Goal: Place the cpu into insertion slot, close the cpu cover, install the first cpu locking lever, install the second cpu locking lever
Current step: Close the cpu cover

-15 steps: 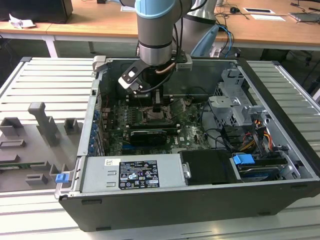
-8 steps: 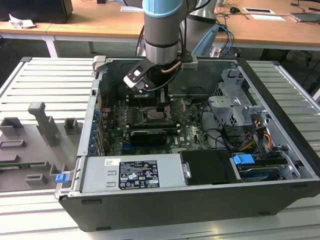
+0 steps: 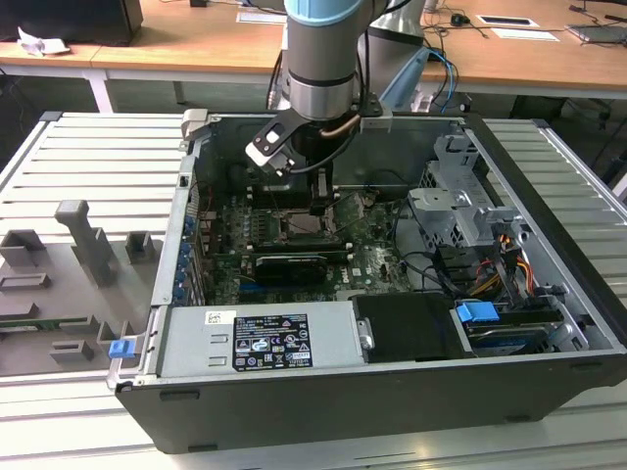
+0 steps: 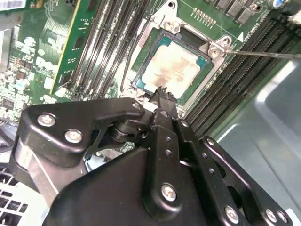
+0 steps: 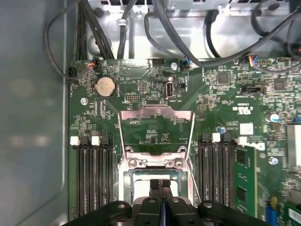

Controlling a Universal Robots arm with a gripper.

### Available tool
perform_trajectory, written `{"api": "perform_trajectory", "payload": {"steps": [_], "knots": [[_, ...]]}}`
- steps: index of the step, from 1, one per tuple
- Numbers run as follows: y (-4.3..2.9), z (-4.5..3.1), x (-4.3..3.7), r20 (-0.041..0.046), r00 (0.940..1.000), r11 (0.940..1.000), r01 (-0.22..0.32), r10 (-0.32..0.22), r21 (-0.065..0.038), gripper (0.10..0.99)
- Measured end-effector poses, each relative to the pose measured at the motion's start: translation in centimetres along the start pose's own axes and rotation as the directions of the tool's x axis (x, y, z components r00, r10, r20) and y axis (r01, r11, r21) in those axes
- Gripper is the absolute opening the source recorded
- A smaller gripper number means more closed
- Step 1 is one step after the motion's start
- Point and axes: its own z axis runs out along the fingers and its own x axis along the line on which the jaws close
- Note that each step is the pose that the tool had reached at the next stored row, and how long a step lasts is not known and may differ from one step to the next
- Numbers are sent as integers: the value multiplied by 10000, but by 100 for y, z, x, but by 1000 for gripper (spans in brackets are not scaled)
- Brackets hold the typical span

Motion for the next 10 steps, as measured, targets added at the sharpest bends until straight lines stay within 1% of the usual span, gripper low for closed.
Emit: {"api": "perform_trajectory", "payload": {"steps": [4, 5, 8, 9, 10], "knots": [[8, -134, 3, 1, 10000, 10000, 0, 0, 0, 106], [9, -145, 4, -2, 10000, 10000, 1, -1, -2, 106], [12, -147, 3, 11, 10000, 10000, 2, -2, 0, 106], [25, -146, 3, 12, 10000, 10000, 2, -2, 2, 106], [59, -144, 4, 12, 10000, 10000, 1, -1, 0, 106]]}}
